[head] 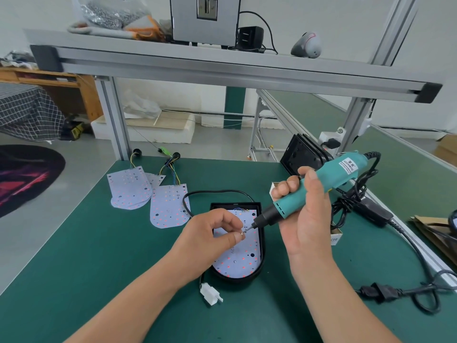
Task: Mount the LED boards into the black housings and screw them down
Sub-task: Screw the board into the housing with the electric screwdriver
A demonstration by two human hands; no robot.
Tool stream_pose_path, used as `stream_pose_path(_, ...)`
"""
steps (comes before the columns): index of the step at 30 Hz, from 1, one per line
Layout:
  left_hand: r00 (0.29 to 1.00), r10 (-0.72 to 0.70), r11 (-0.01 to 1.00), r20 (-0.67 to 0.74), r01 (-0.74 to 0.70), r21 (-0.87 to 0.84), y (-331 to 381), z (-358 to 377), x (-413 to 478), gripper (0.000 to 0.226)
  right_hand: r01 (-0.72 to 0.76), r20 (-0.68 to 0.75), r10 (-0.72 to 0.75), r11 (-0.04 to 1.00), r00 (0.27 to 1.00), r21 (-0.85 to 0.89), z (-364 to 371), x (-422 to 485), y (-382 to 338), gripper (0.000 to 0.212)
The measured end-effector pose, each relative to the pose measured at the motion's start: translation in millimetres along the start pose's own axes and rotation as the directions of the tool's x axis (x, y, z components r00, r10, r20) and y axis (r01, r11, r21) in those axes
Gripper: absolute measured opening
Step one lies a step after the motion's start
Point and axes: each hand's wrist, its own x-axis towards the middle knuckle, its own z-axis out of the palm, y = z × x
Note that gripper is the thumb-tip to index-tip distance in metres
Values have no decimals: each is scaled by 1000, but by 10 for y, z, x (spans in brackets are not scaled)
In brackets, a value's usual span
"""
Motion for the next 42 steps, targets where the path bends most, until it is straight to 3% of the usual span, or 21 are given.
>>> stream_pose_path(13, 997, 37, 998, -71, -34, 52, -13, 29, -15, 20, 17, 56, -12, 995, 998, -97, -30, -14, 41, 14)
stream_pose_path(23, 998, 37, 998, -45, -34, 60, 8, 59, -36, 22, -6, -27, 5, 1000, 1000, -11, -91, -10, 117, 28)
stream_pose_path(28, 998, 59, 997, 25, -60, 44, 39, -15, -64, 40, -9, -78, 10, 1000, 997, 18, -95, 24, 134, 26)
stream_pose_path(30, 998, 41, 998, -47, -38, 53, 42, -62, -58, 48, -11, -89, 12, 1000, 996, 14, -106, 32, 135, 26)
stream_pose_path(34, 965, -75, 962, -251, 136, 237, 13, -212, 37, 49, -2, -107, 1, 1000, 994, -8, -115, 64, 145, 27)
stream_pose_path(38, 953, -240, 840, -186, 300, 452, -38, -219, 46, 39, 8, -120, -14, 999, 993, -50, -70, 138, 172, 23)
stream_pose_path(42, 963, -204, 786, -175, 268, 558, -63, -97, 32, 41, 14, -120, -26, 995, 992, -100, -24, 207, 227, 26)
